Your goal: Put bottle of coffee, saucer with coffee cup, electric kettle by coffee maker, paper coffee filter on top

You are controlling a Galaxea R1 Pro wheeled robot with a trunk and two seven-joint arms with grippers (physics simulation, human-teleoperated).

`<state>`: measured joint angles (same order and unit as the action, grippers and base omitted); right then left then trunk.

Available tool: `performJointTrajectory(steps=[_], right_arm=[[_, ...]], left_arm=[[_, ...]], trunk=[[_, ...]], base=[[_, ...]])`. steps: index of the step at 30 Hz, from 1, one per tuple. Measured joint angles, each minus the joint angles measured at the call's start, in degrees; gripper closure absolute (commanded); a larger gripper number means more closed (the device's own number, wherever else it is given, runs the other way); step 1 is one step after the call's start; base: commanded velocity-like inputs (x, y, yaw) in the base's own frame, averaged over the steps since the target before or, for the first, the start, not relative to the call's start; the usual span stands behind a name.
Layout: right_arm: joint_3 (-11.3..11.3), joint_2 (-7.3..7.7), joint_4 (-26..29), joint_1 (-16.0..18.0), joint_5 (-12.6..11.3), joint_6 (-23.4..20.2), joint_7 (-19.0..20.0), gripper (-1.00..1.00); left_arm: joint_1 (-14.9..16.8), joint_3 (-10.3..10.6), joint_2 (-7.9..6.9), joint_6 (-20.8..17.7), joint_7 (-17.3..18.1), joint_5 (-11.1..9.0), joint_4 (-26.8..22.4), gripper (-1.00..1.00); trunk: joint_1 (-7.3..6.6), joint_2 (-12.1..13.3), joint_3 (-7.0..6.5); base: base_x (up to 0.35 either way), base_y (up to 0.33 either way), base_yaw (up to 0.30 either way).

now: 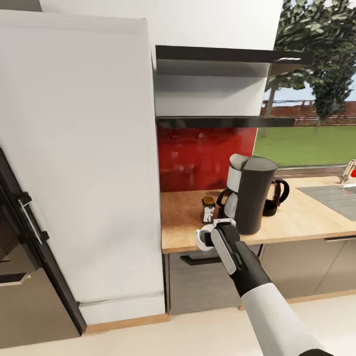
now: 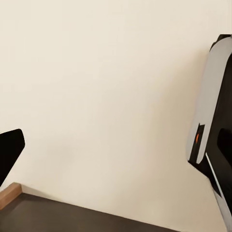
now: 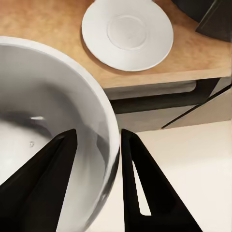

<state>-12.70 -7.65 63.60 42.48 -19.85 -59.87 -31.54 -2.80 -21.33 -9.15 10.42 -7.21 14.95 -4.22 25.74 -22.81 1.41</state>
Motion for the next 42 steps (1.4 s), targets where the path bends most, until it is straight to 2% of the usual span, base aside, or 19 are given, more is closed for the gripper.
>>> performJointTrajectory(steps=[11,16,18,24,42], right_arm=[[0.1,0.23,0.0,0.0,0.8,0.0,0.0,1.0],[0.3,0.25,-0.5,0.0,4.2,0.0,0.0,1.0],[0.3,0.25,-1.5,0.0,4.7,0.0,0.0,1.0],[0.3,0.26,-3.2,0.0,5.1,0.0,0.0,1.0],[0.2,0.26,-3.5,0.0,5.1,0.0,0.0,1.0]], left_arm=[[-0.2,0.0,-0.09,0.0,0.1,0.1,2.4,-1.0],[-0.9,0.0,-0.09,0.0,0.0,0.1,2.4,-1.0],[-1.0,0.0,-0.09,0.0,0.0,0.1,2.4,-1.0],[-1.2,0.0,-0.09,0.0,0.0,0.1,2.4,-1.0],[-1.8,0.0,-0.1,0.0,-0.1,0.1,2.4,-1.0]], trunk=[[0.0,0.0,0.0],[-0.01,0.0,0.0],[-0.01,0.0,0.0],[0.01,0.0,0.0],[0.01,0.0,0.0]], base=[[0.031,-0.001,0.0],[0.216,-0.112,0.0],[0.247,-0.156,0.0],[0.105,-0.069,0.0],[0.003,-0.002,0.0]])
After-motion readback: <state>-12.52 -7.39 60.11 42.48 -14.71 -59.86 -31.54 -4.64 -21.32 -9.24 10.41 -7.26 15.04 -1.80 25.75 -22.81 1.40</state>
